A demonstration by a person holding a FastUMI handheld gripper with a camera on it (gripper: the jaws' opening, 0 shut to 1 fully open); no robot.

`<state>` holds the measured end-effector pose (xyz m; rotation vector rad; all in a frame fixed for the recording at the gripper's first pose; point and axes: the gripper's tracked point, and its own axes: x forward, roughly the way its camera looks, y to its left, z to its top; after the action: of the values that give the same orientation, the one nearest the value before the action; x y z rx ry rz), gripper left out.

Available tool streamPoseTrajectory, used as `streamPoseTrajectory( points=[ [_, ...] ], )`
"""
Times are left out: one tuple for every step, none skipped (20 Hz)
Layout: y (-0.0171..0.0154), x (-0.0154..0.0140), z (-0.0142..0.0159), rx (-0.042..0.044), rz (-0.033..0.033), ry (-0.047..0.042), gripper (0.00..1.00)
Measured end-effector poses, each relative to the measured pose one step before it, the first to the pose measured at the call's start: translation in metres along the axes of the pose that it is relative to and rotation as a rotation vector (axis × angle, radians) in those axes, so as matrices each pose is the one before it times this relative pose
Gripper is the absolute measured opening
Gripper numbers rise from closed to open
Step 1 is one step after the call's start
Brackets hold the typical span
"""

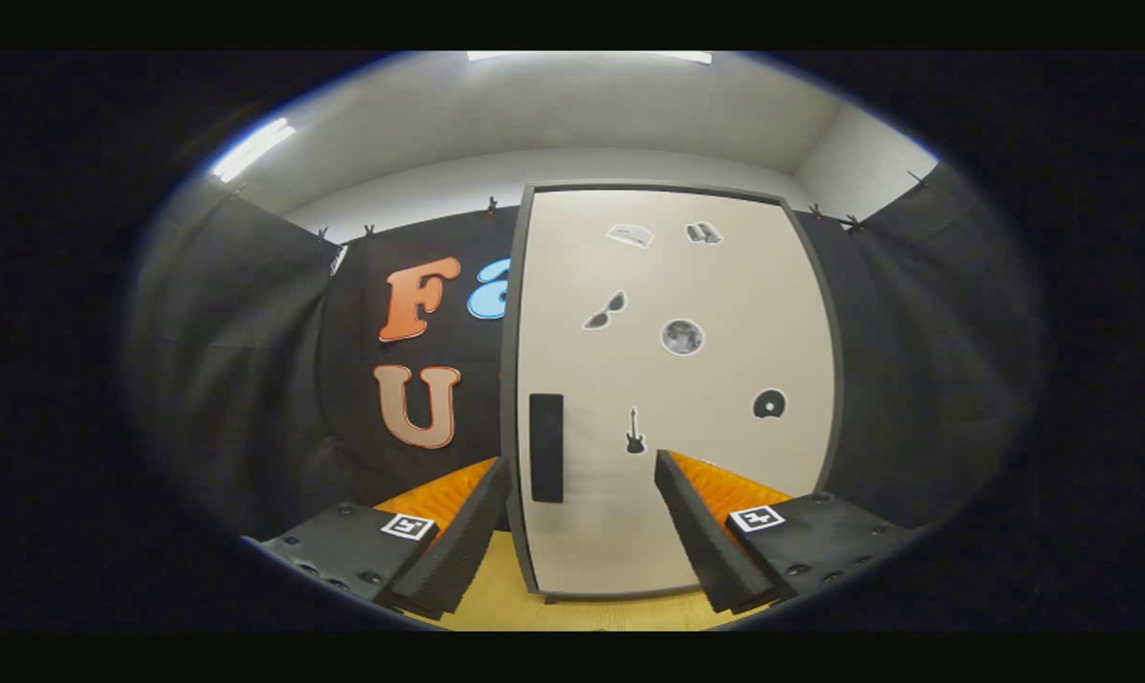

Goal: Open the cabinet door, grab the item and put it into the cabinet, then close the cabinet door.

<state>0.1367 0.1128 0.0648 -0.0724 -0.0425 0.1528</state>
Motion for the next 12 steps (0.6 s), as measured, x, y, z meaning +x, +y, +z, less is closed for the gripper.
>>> streamPoseTrajectory(
  points=[
    [0.00196,0.01641,-0.00306,-0.02716,-0.00198,0.00188,0.97],
    [0.00442,0.01563,-0.00531,-0.02409,0.0026,0.00646,0.97],
    [0.0047,0.01359,-0.00553,-0.01401,0.00428,0.00874,0.97],
    [0.00102,0.01318,-0.00616,-0.00357,-0.00678,0.00869,0.97],
    [0.00123,0.0112,-0.0076,0.0065,-0.00507,0.01394,0.96],
    [0.00083,0.0071,-0.0076,0.01142,-0.00088,0.02178,0.96],
    [0.00149,0.00729,-0.00776,0.00789,0.0019,0.01782,0.96],
    [-0.00014,0.00529,-0.00376,0.00365,-0.00174,0.0079,0.96],
    [-0.00114,0.00492,-0.00188,0.00222,-0.00745,0.00271,0.96],
    [-0.00079,0.00309,0.00066,0.02988,-0.0021,0.00841,0.96],
    [0.00323,0.00262,0.00325,0.05617,0.01132,0.00502,0.95],
    [0.00088,0.00474,0.0057,0.04989,0.00816,-0.00099,0.92]
  ],
)
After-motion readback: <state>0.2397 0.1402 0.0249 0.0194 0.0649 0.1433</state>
